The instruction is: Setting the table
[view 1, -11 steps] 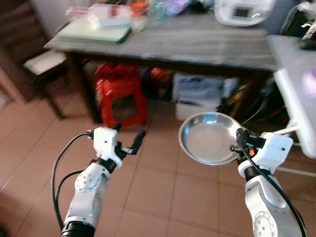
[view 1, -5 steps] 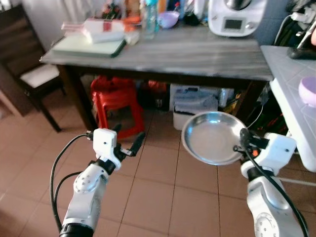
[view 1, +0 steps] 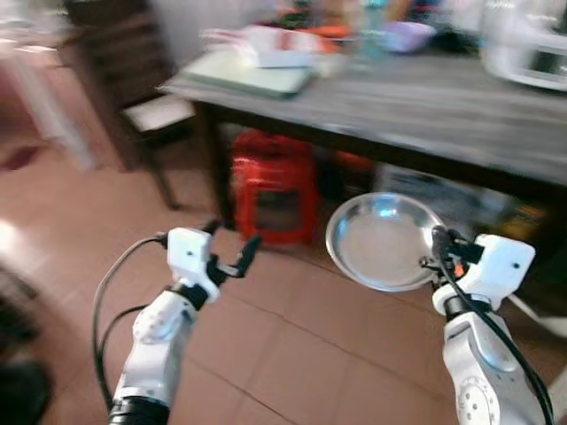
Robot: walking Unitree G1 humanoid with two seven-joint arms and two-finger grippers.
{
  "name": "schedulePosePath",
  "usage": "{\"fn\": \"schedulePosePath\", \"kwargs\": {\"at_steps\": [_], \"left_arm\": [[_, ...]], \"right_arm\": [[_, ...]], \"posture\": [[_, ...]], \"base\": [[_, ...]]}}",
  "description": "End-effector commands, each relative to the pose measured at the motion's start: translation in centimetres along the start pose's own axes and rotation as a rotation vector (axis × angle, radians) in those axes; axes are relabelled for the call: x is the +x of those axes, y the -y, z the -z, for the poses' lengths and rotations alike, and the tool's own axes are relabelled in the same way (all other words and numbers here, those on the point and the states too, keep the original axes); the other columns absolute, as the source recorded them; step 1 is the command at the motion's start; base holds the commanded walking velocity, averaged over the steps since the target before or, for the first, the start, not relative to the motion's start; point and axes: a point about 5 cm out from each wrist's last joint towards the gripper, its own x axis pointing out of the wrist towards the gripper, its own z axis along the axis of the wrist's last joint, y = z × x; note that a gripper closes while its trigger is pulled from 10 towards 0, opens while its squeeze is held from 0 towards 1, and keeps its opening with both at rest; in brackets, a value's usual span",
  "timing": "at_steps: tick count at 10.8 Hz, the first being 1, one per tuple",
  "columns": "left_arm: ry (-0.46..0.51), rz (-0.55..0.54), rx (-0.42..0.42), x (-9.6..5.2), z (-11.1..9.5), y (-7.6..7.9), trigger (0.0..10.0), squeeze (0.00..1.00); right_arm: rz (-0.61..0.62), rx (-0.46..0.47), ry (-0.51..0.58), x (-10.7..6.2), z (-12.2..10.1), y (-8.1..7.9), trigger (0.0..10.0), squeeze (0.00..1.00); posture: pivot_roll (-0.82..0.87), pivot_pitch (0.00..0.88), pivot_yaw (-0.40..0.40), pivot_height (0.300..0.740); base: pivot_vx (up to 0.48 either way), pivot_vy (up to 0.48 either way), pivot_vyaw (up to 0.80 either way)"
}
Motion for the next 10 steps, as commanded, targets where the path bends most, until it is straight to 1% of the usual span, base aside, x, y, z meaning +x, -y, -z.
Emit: {"fn": "schedulePosePath", "kwargs": {"at_steps": [1, 2, 5, 10], "left_arm": [[-0.003, 0.015, 0.014, 0.22, -0.15, 0.3, 10.0, 0.0], [-0.002, 0.017, 0.016, 0.29, -0.17, 0.29, 10.0, 0.0], [-0.002, 0.022, 0.015, 0.43, -0.17, 0.42, 10.0, 0.0], [-0.003, 0.026, 0.011, 0.53, -0.01, 0.71, 10.0, 0.0]], "right_arm": [[0.016, -0.008, 0.015, -0.03, -0.36, 0.43, 10.0, 0.0], [0.021, -0.008, 0.018, 0.01, -0.39, 0.49, 10.0, 0.0], [0.036, 0.003, 0.018, 0.05, -0.42, 0.68, 10.0, 0.0], [0.03, 0.005, 0.016, 0.24, -0.39, 0.62, 10.0, 0.0]], "posture": [[-0.04, 0.084, 0.036, 0.74], [-0.04, 0.084, 0.037, 0.74], [-0.04, 0.082, 0.038, 0.74], [-0.04, 0.074, 0.032, 0.74]], "base": [[0.315, 0.0, 0.76], [0.307, 0.0, 0.56], [0.306, 0.0, 0.0], [0.308, 0.0, -0.8]]}}
